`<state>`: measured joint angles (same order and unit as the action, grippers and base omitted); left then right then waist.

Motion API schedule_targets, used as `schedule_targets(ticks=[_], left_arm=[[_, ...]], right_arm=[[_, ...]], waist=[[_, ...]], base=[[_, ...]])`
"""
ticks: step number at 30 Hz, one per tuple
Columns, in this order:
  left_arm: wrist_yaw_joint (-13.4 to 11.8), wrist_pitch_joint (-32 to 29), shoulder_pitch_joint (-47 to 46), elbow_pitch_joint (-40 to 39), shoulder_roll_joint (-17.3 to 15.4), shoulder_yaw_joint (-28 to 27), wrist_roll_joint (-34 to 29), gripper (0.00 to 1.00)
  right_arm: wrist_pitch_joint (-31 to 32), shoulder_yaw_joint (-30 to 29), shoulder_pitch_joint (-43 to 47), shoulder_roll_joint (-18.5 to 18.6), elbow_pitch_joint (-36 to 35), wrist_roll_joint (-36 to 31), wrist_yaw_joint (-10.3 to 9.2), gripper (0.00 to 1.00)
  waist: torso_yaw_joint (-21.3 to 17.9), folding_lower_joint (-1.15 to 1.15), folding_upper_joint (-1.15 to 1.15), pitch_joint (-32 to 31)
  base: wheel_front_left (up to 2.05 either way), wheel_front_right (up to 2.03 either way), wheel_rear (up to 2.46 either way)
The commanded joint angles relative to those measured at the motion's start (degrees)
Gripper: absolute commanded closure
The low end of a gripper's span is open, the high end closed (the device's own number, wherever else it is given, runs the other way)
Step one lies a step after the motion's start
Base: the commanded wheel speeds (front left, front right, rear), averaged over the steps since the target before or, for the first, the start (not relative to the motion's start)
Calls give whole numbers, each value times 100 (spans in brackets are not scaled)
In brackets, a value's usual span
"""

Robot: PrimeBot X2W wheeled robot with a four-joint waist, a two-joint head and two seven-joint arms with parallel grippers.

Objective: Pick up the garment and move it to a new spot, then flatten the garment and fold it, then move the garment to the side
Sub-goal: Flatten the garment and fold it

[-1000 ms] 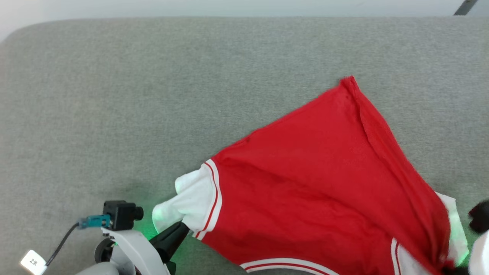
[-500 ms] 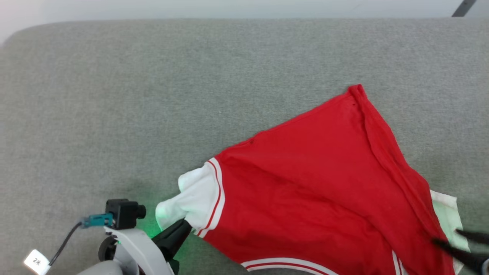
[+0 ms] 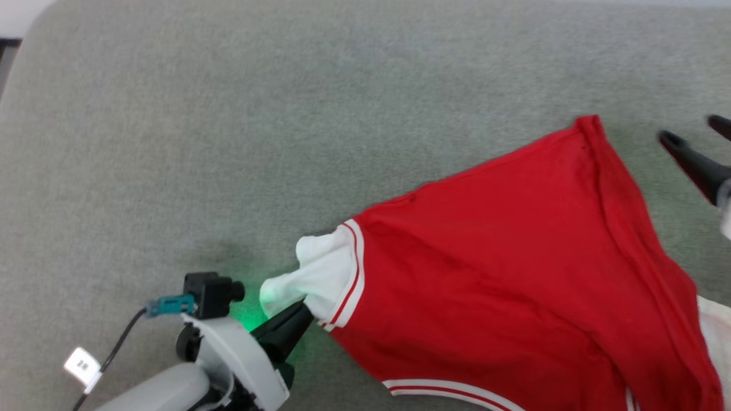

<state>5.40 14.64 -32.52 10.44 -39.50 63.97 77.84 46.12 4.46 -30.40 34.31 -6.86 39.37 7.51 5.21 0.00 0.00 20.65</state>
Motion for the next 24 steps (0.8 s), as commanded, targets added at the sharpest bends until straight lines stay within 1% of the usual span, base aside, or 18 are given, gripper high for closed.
schedule_targets(ticks=[1, 3, 6, 8, 13, 14, 15, 17, 18, 20, 24], left_arm=[[41, -25, -114, 71, 92, -2, -68, 100], [74, -59, -218, 144, 210, 36, -117, 100], [120, -82, -368, 267, 391, 56, -141, 100], [154, -76, -435, 344, 495, 62, -159, 100], [192, -51, -506, 521, 719, 103, -187, 100], [192, -51, -506, 521, 719, 103, -187, 100], [198, -55, -505, 548, 744, 110, -188, 100], [193, -46, -485, 588, 777, 112, -173, 100], [186, -32, -463, 605, 784, 87, -137, 100], [189, -10, -396, 656, 756, -3, -48, 100], [191, 12, -334, 652, 640, -259, 247, 100]], right_arm=[[-123, 316, -305, -86, 427, -121, -3, 0], [-185, 717, -652, -109, 956, -246, -3, 0], [-237, 1289, -1049, 2, 1558, -346, -4, 0], [-270, 1605, -1223, 35, 1904, -299, -3, 0], [-245, 2345, -1460, 212, 2494, -202, -4, 0], [-245, 2345, -1460, 212, 2494, -202, -4, 0], [-227, 2477, -1469, 242, 2575, -139, -4, 0], [-196, 2707, -1473, 283, 2711, -4, -3, 77], [-210, 2767, -1475, 281, 2774, 91, -3, 100], [-332, 2798, -1496, 270, 2872, 192, -3, 100], [-1035, 2461, -1775, 161, 3097, 246, -6, 100]], waist=[[229, 0, 0, 235], [356, 0, 0, 342], [521, 0, 0, 484], [593, 0, 0, 553], [713, 0, 0, 642], [713, 0, 0, 642], [723, 0, 0, 645], [734, 0, 0, 633], [734, 0, 0, 617], [706, 0, 0, 560], [623, 0, 0, 445]], base=[[0, 0, 0], [0, 0, 0], [0, 0, 0], [0, 0, 0], [0, 0, 0], [0, 0, 0], [0, 0, 0], [0, 0, 0], [0, 0, 0], [0, 0, 0], [0, 0, 0]])
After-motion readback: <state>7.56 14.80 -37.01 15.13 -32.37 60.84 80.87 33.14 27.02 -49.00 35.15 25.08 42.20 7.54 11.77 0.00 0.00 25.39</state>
